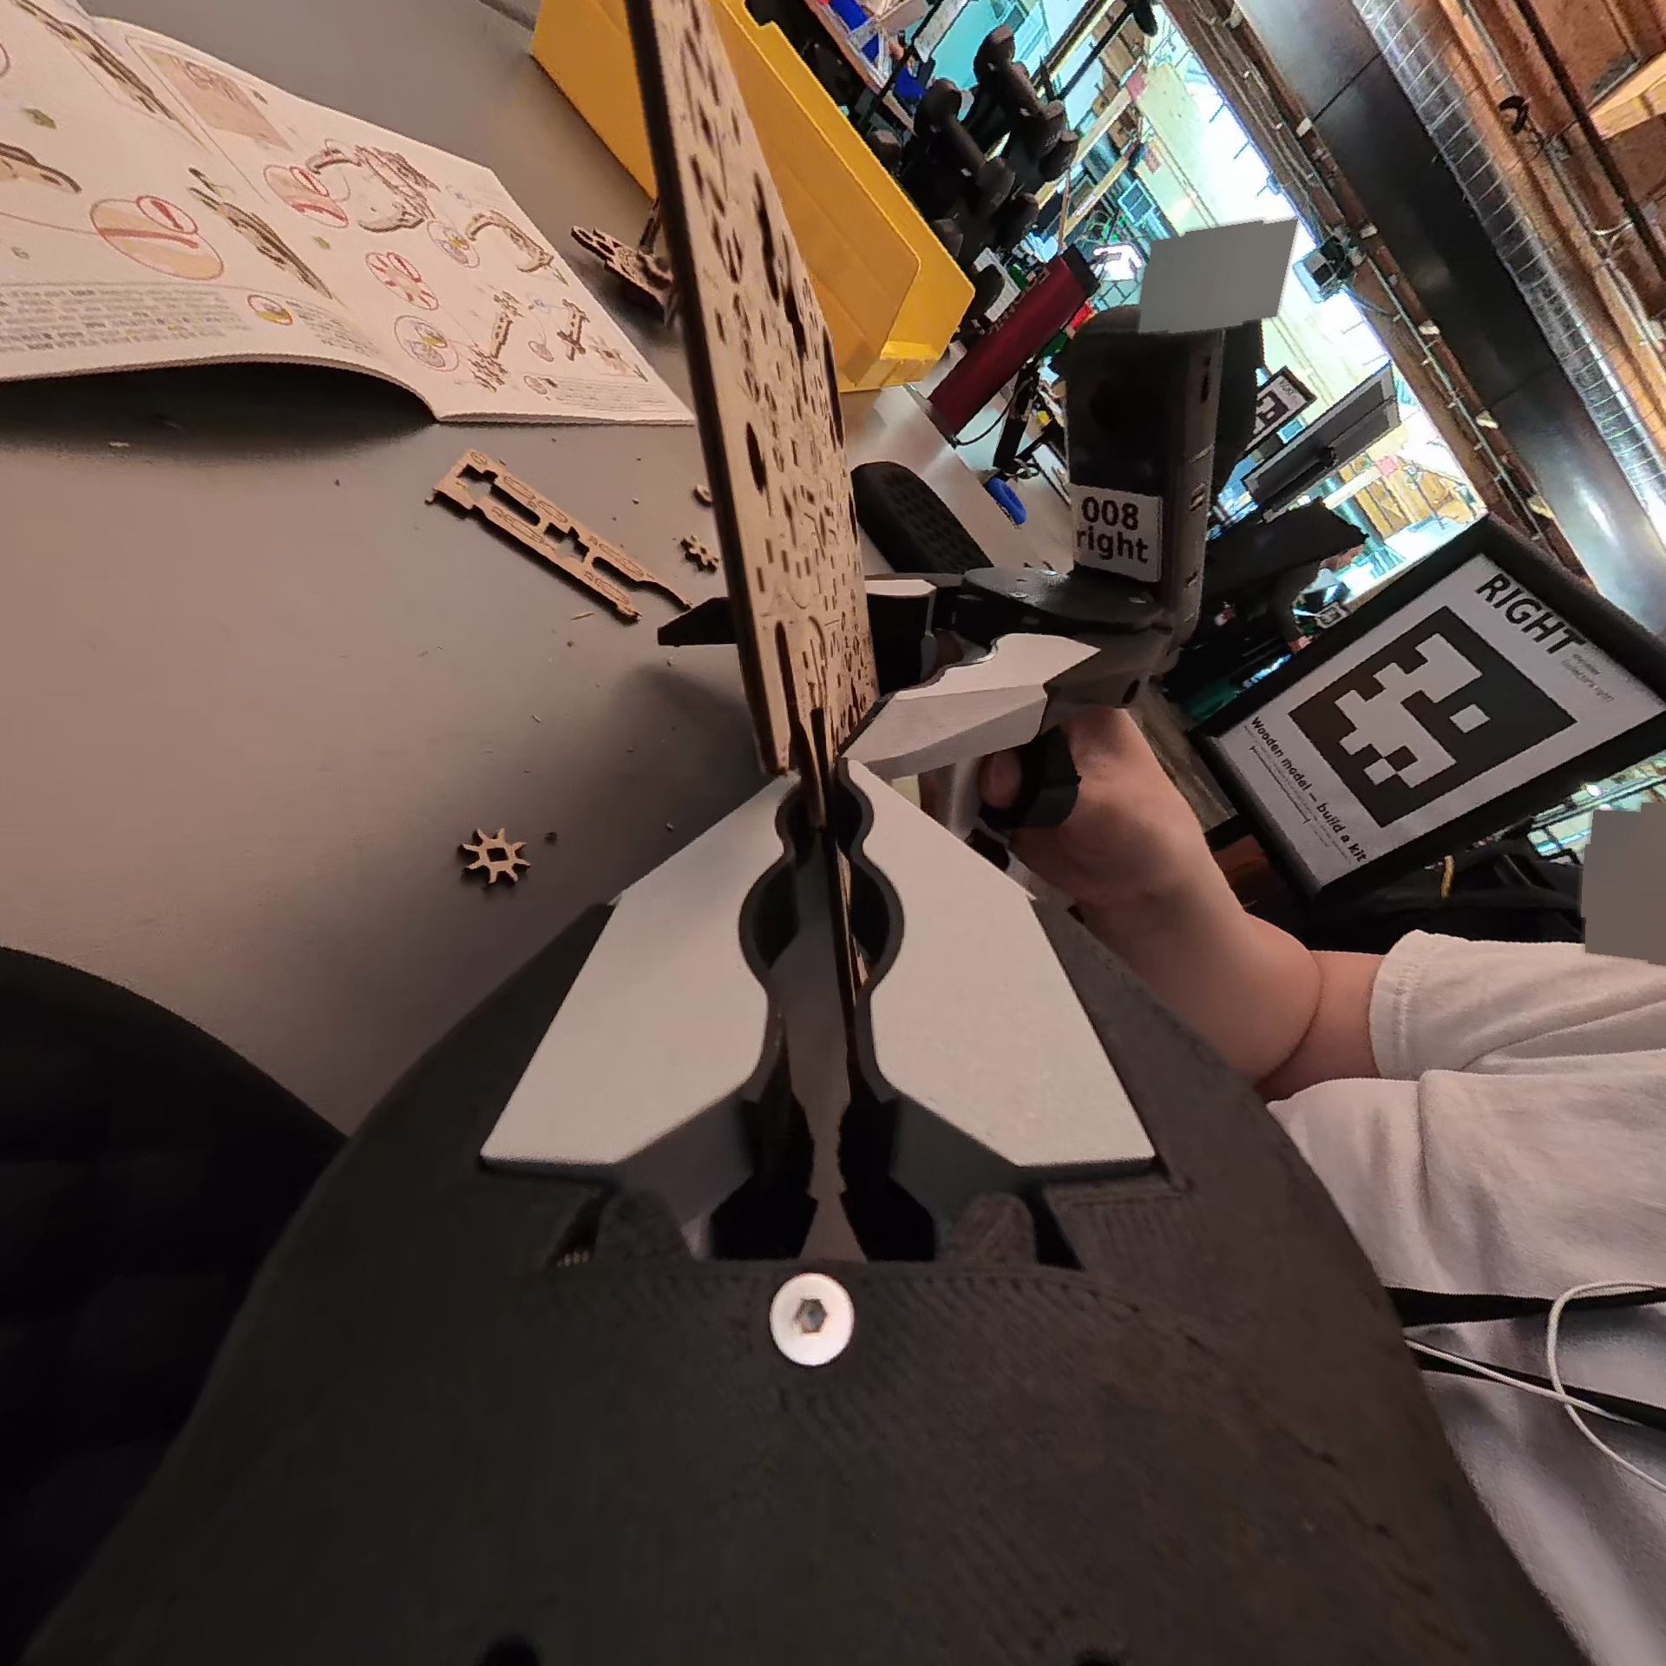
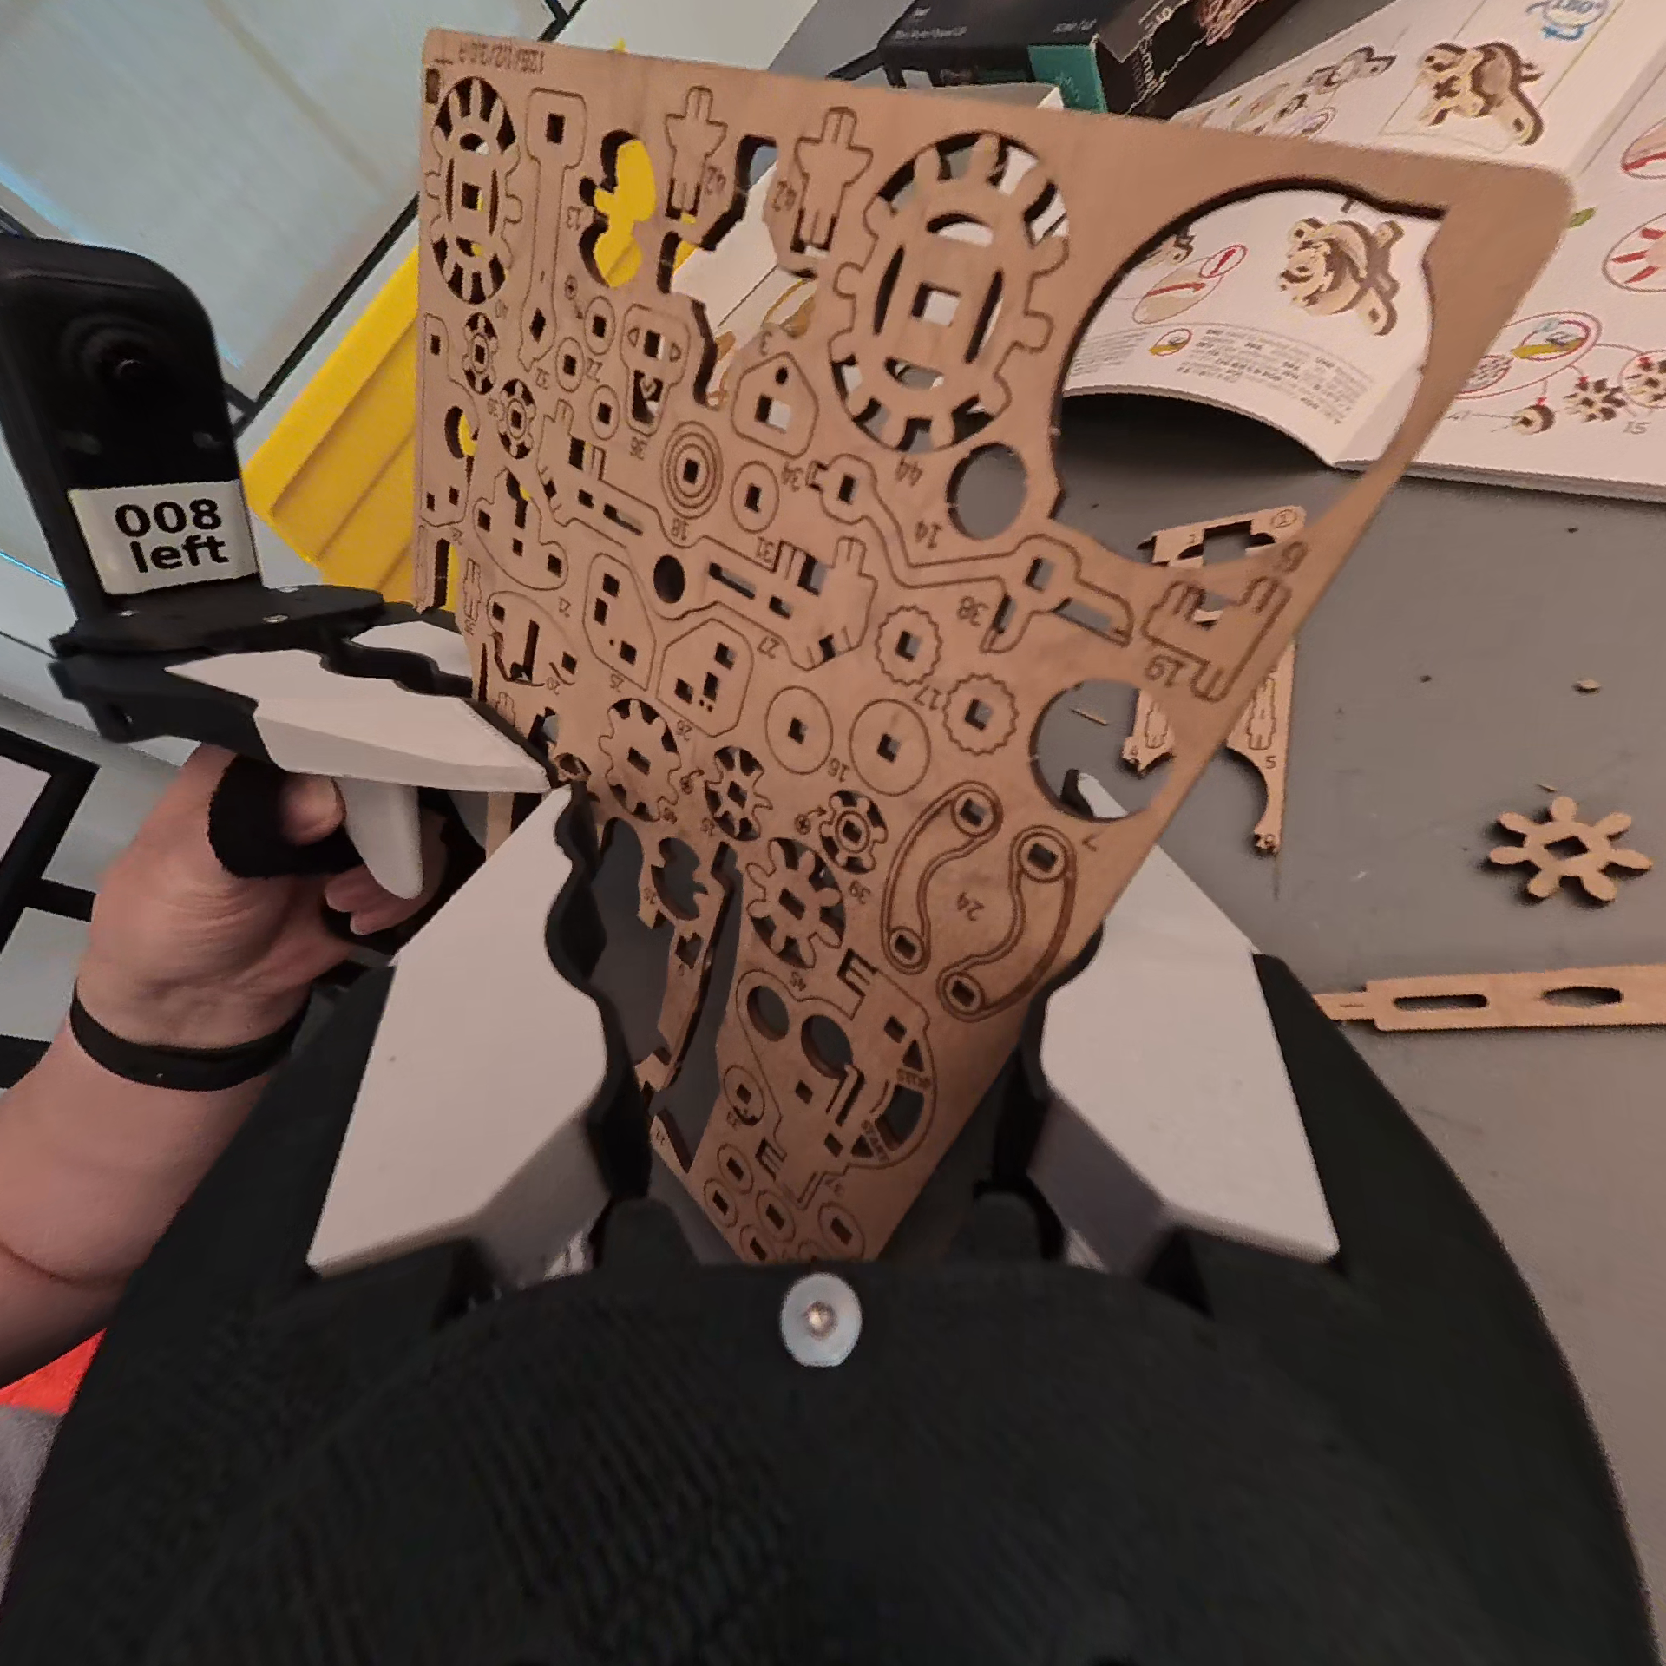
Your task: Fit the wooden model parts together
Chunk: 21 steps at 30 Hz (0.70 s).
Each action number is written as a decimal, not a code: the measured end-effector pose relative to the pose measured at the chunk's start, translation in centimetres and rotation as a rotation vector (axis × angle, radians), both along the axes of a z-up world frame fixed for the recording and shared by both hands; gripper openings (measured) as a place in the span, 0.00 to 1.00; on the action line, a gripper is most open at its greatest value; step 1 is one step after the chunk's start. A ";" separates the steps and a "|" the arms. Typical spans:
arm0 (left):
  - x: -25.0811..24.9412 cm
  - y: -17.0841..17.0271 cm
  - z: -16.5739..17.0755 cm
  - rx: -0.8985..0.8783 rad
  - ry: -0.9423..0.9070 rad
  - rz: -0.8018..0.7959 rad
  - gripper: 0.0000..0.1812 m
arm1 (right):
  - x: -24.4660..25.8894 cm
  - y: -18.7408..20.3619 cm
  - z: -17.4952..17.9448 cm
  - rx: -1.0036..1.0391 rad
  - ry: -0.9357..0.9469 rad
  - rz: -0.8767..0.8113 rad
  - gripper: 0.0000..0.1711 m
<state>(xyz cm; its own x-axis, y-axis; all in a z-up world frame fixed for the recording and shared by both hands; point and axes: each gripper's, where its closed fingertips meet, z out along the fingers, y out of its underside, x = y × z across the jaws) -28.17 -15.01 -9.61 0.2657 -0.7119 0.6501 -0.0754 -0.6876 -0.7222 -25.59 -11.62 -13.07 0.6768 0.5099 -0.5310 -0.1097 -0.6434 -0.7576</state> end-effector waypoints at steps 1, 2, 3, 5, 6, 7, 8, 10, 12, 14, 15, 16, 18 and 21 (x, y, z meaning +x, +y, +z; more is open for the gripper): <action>0.0 0.0 0.0 0.008 0.006 0.003 0.00 | 0.0 0.0 0.0 -0.003 -0.001 0.005 0.59; 0.0 -0.1 0.0 0.013 0.007 0.004 0.00 | -0.1 -0.1 0.0 -0.012 0.005 0.012 0.59; 0.0 -0.1 0.1 0.014 0.001 -0.001 0.01 | -0.1 -0.2 0.1 -0.026 0.024 0.023 0.59; 0.0 -0.4 0.6 0.009 -0.029 -0.022 0.01 | -0.5 -0.5 0.5 -0.041 0.099 0.053 0.58; -0.1 -0.3 0.6 0.009 -0.029 -0.021 0.01 | -0.4 -0.5 0.6 -0.047 0.122 0.051 0.55; -0.1 -0.3 0.5 0.010 -0.024 -0.015 0.01 | -0.3 -0.6 0.6 -0.053 0.135 0.044 0.54; -0.1 -0.2 0.4 0.008 -0.025 -0.013 0.00 | -0.3 -0.6 0.6 -0.054 0.139 0.037 0.53; -0.1 -0.1 0.4 0.006 -0.021 -0.007 0.01 | -0.2 -0.5 0.5 -0.048 0.126 0.028 0.54; -0.1 -0.1 0.3 0.009 -0.018 0.000 0.01 | -0.2 -0.3 0.5 -0.044 0.106 0.026 0.55; -0.1 -0.1 0.4 0.035 -0.010 0.007 0.01 | -0.3 -0.3 0.4 -0.036 0.088 0.029 0.56; -0.1 -0.2 0.5 0.049 -0.006 0.008 0.01 | -0.4 -0.3 0.5 -0.033 0.093 0.039 0.57; -0.1 -0.4 0.8 0.054 -0.017 0.000 0.01 | -0.6 -0.3 1.0 -0.023 0.125 0.060 0.57; -0.4 -0.5 1.4 0.035 -0.057 -0.019 0.01 | -0.9 -0.9 2.9 0.020 0.262 0.141 0.56; -1.3 -0.2 2.6 -0.017 -0.149 -0.025 0.00 | 1.7 -1.3 6.5 0.094 0.518 0.178 0.46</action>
